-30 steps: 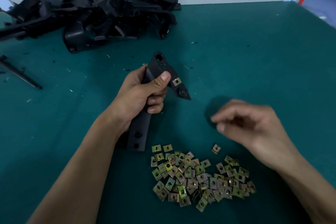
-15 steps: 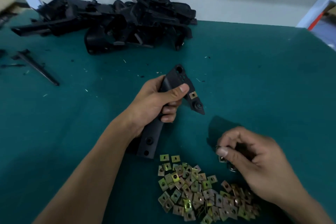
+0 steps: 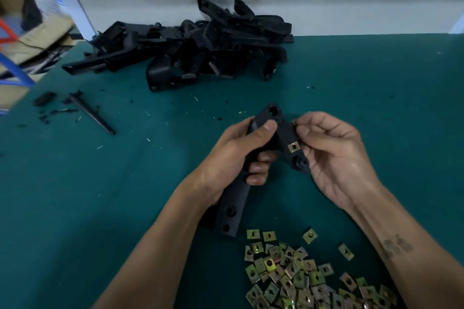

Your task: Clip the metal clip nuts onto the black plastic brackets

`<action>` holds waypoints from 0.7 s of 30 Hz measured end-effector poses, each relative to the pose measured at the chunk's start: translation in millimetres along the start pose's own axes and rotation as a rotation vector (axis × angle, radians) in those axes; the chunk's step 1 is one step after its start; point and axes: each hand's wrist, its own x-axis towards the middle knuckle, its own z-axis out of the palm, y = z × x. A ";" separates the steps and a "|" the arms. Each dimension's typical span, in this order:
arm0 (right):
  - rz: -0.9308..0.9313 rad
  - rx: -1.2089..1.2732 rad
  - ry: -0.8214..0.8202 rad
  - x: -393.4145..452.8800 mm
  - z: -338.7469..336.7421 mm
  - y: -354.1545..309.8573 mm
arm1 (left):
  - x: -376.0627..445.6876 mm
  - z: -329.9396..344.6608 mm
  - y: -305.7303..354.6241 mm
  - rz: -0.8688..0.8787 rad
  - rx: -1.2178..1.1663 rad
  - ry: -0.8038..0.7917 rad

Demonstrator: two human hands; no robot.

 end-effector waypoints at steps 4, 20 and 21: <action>-0.001 0.001 -0.030 -3.3 -5.8 -1.5 | -0.3 -3.1 0.7 -0.045 0.059 -0.041; -0.027 0.065 0.076 -10.9 5.2 -0.9 | 0.5 -2.2 1.3 -0.036 0.149 -0.061; -0.037 0.061 0.087 -11.5 6.5 -0.7 | 0.4 -2.0 1.3 -0.037 0.152 -0.060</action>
